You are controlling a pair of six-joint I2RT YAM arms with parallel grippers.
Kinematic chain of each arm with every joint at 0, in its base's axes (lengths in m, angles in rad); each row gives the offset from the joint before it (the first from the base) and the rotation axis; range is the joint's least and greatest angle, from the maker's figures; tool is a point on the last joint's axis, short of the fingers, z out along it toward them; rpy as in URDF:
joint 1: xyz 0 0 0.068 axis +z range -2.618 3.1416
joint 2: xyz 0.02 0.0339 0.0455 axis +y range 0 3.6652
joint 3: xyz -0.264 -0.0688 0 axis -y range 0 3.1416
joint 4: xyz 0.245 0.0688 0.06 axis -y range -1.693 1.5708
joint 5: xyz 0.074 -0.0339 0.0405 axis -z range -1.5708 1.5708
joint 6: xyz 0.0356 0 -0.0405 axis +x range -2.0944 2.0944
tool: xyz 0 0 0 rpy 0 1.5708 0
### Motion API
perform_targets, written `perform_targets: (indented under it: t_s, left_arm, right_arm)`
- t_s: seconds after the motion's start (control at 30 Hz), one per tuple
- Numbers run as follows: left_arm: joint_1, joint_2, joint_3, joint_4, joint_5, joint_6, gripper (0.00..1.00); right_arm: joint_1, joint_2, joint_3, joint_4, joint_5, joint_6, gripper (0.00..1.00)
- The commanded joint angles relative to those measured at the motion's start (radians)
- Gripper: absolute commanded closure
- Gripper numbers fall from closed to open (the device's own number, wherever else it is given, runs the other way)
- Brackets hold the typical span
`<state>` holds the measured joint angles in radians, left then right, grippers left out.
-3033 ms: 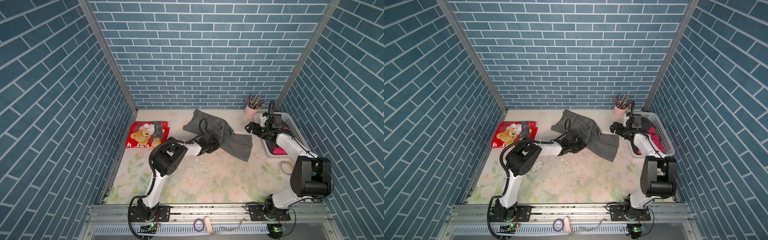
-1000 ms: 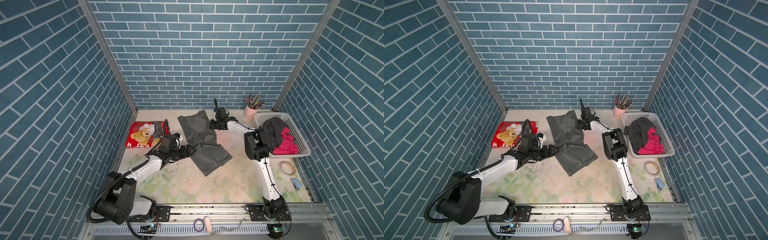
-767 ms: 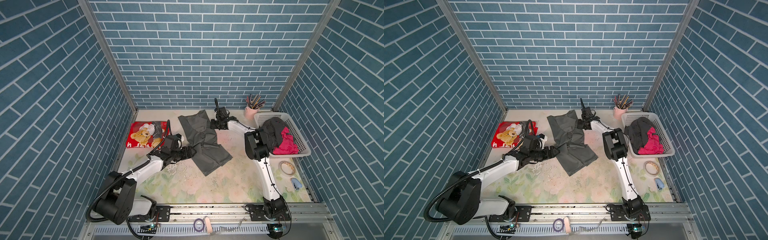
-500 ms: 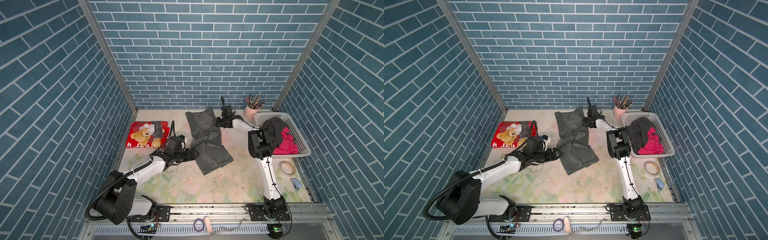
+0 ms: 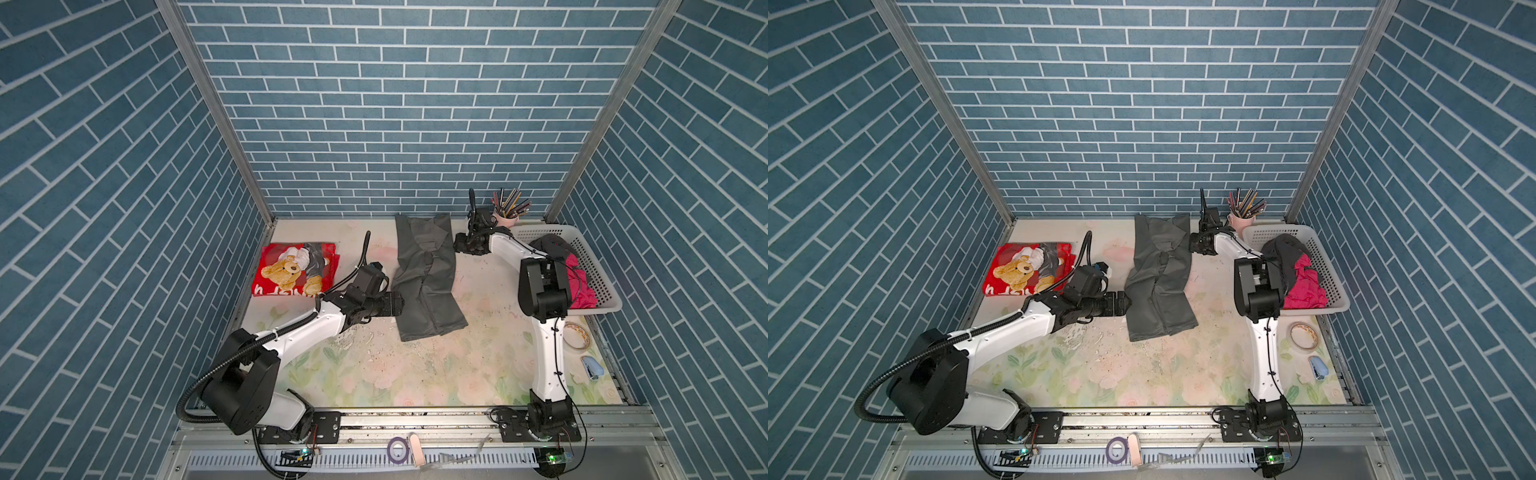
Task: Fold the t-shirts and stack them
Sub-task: 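Grasp the shirt's near end corners with both grippers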
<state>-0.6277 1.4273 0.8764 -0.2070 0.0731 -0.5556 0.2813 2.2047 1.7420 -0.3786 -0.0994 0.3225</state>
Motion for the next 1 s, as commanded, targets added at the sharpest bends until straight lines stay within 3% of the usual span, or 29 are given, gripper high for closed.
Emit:
perform_targets:
  t_s: [0.0, 0.07, 0.17, 0.27, 0.4, 0.5, 0.73, 0.97]
  left_arm:
    - [-0.026, -0.036, 0.026, -0.084, -0.263, 0.062, 0.13]
    - [-0.018, -0.053, 0.014, -0.093, -0.297, 0.007, 0.13]
    - [0.065, -0.094, -0.062, -0.002, -0.058, -0.005, 0.13]
    - [0.056, -0.123, -0.104, 0.048, -0.028, -0.014, 0.13]
    - [0.036, -0.107, -0.160, 0.123, 0.113, -0.048, 0.13]
    - [0.011, -0.081, -0.201, 0.185, 0.183, -0.087, 0.13]
    - [-0.016, -0.076, -0.270, 0.258, 0.229, -0.148, 0.13]
    - [-0.020, -0.047, -0.243, 0.141, 0.208, -0.129, 0.13]
  right_arm:
    - [0.009, -0.227, -0.159, 0.032, -0.038, 0.005, 0.26]
    - [0.009, -0.339, -0.306, 0.058, -0.047, 0.017, 0.19]
    - [0.012, -0.500, -0.538, 0.099, -0.070, 0.038, 0.12]
    - [0.024, -0.622, -0.743, 0.118, -0.096, 0.056, 0.12]
    - [0.057, -0.715, -0.950, 0.161, -0.119, 0.073, 0.19]
    - [0.085, -0.729, -1.024, 0.180, -0.139, 0.072, 0.23]
    - [0.120, -0.695, -1.050, 0.219, -0.176, 0.082, 0.34]
    - [0.152, -0.689, -1.073, 0.223, -0.173, 0.118, 0.60]
